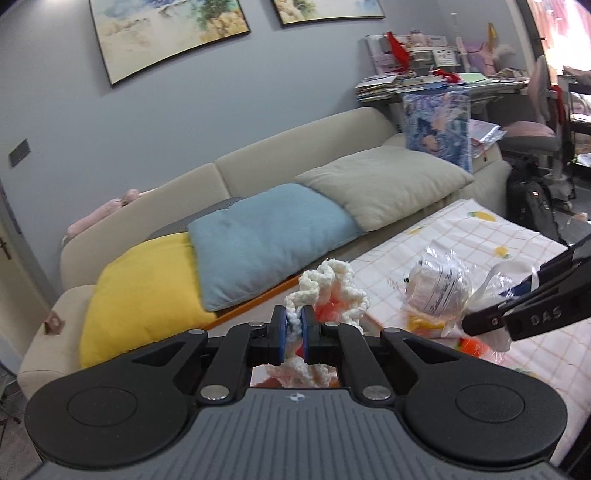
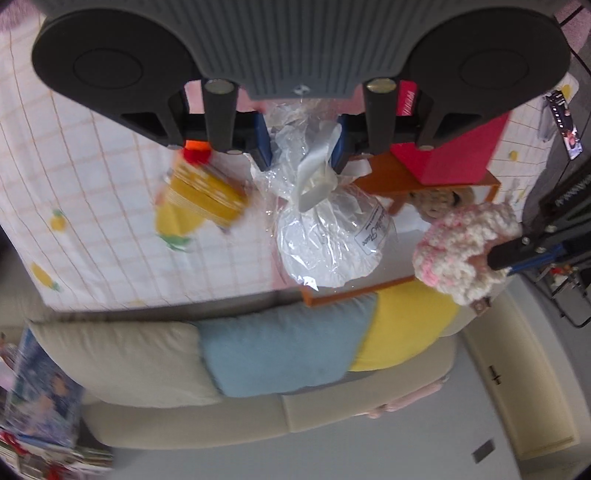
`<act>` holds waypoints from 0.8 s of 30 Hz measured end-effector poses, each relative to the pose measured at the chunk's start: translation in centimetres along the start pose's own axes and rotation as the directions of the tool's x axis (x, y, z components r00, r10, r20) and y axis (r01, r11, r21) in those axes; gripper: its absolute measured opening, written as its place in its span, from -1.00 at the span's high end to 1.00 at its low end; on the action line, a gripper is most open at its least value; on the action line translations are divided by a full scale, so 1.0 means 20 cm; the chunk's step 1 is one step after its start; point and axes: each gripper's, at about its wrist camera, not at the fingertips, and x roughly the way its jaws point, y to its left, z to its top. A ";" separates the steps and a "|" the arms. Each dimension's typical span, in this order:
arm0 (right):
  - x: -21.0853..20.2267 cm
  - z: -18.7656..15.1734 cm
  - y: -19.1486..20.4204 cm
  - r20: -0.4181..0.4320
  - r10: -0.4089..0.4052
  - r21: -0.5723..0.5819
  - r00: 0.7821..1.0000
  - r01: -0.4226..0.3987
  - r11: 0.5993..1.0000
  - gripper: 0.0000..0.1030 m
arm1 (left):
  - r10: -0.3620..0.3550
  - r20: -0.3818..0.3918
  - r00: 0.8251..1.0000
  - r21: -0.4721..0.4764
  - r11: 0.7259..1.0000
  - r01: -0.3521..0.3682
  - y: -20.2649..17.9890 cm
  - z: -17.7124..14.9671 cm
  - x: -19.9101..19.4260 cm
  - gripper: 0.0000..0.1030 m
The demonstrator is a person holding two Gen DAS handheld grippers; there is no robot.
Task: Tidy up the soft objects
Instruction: 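Carry the crocheted item and wrapped ball over the orange box and release both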
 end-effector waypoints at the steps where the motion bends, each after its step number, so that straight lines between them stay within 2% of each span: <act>1: 0.01 0.03 0.04 0.003 0.019 -0.010 1.000 -0.019 1.000 0.35 | 0.014 0.000 1.000 0.006 1.000 -0.014 0.02 -0.01 0.01 0.83; 7: 0.14 0.20 0.26 -0.016 0.079 -0.081 0.997 -0.080 0.993 0.35 | 0.074 -0.026 0.997 0.023 0.997 -0.073 0.17 -0.02 0.12 0.83; 12: 0.36 0.32 0.37 -0.085 0.078 -0.086 0.993 -0.085 0.993 0.35 | 0.106 -0.041 0.994 0.026 0.994 -0.105 0.28 -0.05 0.21 0.83; 17: 0.55 0.40 0.44 -0.155 0.073 -0.062 0.985 -0.084 0.995 0.35 | 0.103 -0.092 0.990 0.003 0.995 -0.103 0.37 -0.12 0.32 0.83; 24: 0.79 0.45 0.49 -0.215 0.059 -0.005 0.975 -0.062 0.998 0.35 | 0.047 -0.178 0.983 -0.131 0.989 -0.071 0.46 -0.21 0.51 0.83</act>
